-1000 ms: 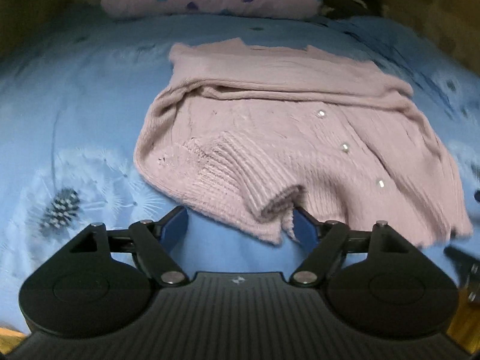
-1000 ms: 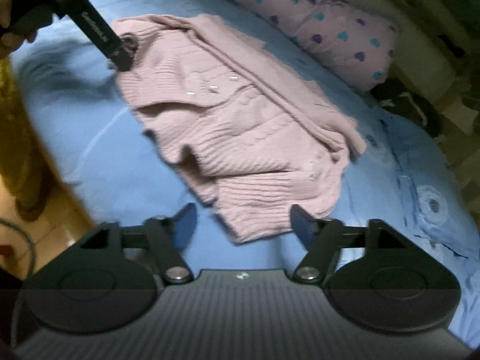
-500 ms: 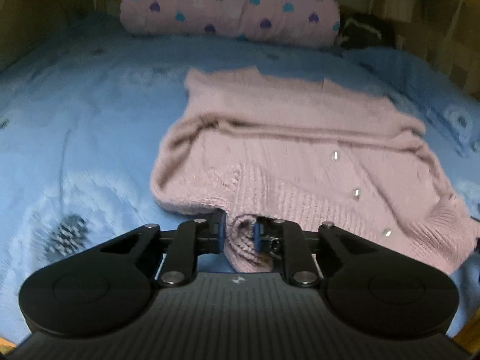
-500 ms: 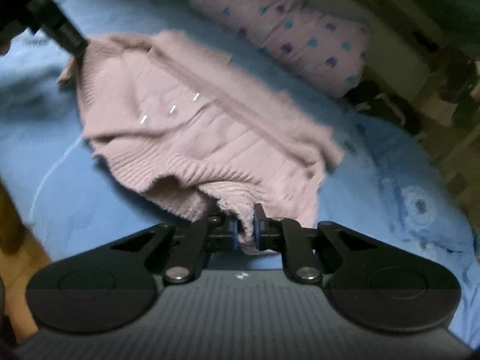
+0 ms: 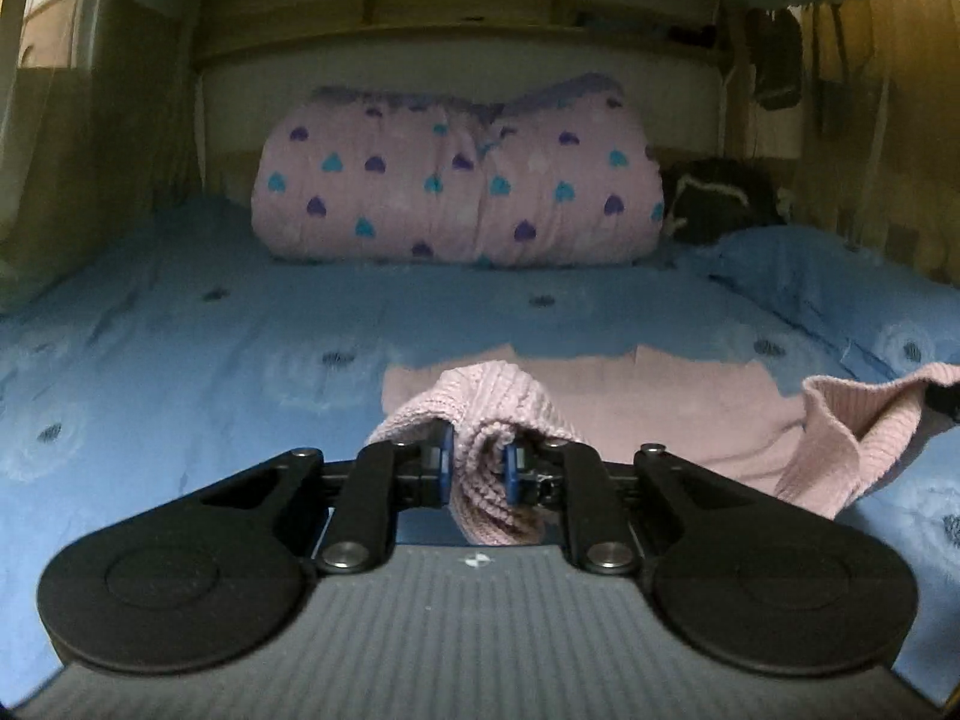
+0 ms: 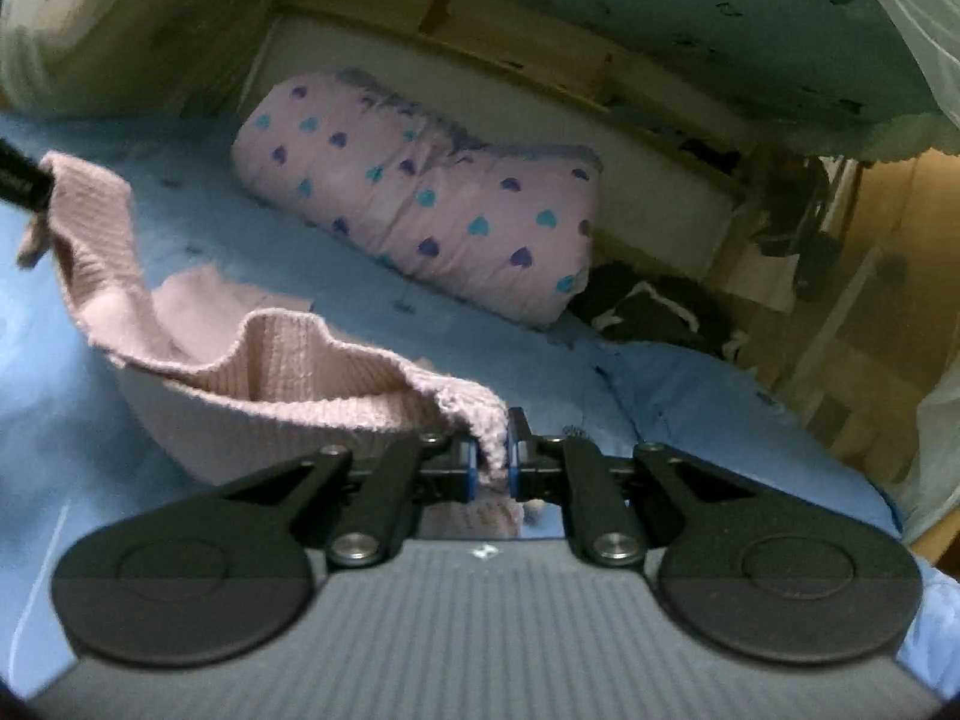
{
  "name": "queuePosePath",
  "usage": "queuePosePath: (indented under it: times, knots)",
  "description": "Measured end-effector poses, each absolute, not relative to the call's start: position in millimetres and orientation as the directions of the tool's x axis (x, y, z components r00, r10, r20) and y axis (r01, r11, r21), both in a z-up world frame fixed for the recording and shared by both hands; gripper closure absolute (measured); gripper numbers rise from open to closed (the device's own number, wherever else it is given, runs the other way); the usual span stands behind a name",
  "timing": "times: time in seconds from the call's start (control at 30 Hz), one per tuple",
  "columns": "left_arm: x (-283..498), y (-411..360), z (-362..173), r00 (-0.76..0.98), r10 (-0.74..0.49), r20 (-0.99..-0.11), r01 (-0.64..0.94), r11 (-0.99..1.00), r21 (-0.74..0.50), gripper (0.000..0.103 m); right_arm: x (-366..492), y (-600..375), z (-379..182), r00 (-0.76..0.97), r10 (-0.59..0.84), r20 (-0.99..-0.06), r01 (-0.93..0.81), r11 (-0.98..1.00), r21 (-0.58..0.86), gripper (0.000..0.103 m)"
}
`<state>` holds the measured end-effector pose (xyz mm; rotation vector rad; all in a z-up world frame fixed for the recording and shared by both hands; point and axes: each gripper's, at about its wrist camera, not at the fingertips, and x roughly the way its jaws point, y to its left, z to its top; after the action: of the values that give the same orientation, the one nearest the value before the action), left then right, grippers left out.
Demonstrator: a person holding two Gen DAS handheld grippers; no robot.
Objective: Fold small clothes
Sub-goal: 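Lift the hem with both tools and fold it over toward the collar, then open both tools to release the hem onto the collar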
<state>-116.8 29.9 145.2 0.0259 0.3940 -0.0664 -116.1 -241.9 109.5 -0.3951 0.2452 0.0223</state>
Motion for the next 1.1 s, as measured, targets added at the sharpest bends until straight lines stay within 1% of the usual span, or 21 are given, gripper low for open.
queuePosePath:
  times: [0.13, 0.33, 0.4, 0.5, 0.7, 0.83, 0.9, 0.97, 1.0, 1.03, 1.07, 1.1]
  knots:
    - [-93, 25, 161, 0.929, -0.045, -0.367, 0.058, 0.998, 0.023, 0.085, -89, -249, 124, 0.979, -0.055, -0.194, -0.02, 0.931, -0.364, 0.091]
    - [-28, 16, 187, 0.937, -0.02, -0.348, 0.018, 1.0, -0.009, 0.085, -42, -255, 146, 0.989, -0.09, -0.119, 0.045, 0.94, -0.337, 0.091]
    - [0, 14, 191, 0.931, -0.016, -0.364, 0.011, 1.0, -0.014, 0.085, -23, -256, 150, 0.989, -0.104, -0.108, 0.062, 0.94, -0.336, 0.091]
    - [48, 7, 188, 0.919, 0.002, -0.395, 0.002, 1.0, 0.011, 0.085, 9, -255, 151, 0.986, -0.126, -0.106, 0.084, 0.94, -0.331, 0.091]
    - [141, -2, 154, 0.884, 0.035, -0.466, -0.017, 0.999, 0.043, 0.085, 83, -252, 126, 0.974, -0.183, -0.131, 0.123, 0.922, -0.367, 0.091]
    - [194, -5, 113, 0.841, 0.053, -0.538, -0.019, 0.998, 0.068, 0.084, 130, -250, 91, 0.958, -0.207, -0.196, 0.118, 0.913, -0.39, 0.091]
    - [217, -3, 89, 0.813, 0.048, -0.58, -0.018, 0.998, 0.057, 0.083, 152, -248, 71, 0.946, -0.223, -0.234, 0.116, 0.909, -0.4, 0.091]
    - [234, 1, 69, 0.792, 0.041, -0.609, -0.029, 0.999, 0.03, 0.079, 172, -247, 50, 0.93, -0.239, -0.278, 0.112, 0.907, -0.405, 0.091]
    - [239, 4, 61, 0.78, 0.042, -0.624, -0.038, 0.999, 0.021, 0.074, 181, -248, 41, 0.924, -0.243, -0.296, 0.112, 0.91, -0.398, 0.09]
    - [244, 7, 55, 0.769, 0.04, -0.637, -0.046, 0.999, 0.007, 0.065, 189, -249, 31, 0.912, -0.249, -0.326, 0.11, 0.914, -0.391, 0.089]
    - [246, 9, 52, 0.764, 0.036, -0.645, -0.051, 0.999, -0.004, 0.058, 199, -250, 22, 0.893, -0.251, -0.374, 0.094, 0.916, -0.39, 0.089]
    - [245, 13, 49, 0.761, 0.034, -0.647, -0.056, 0.998, -0.014, 0.047, 207, -251, 15, 0.872, -0.247, -0.423, 0.07, 0.917, -0.392, 0.089]
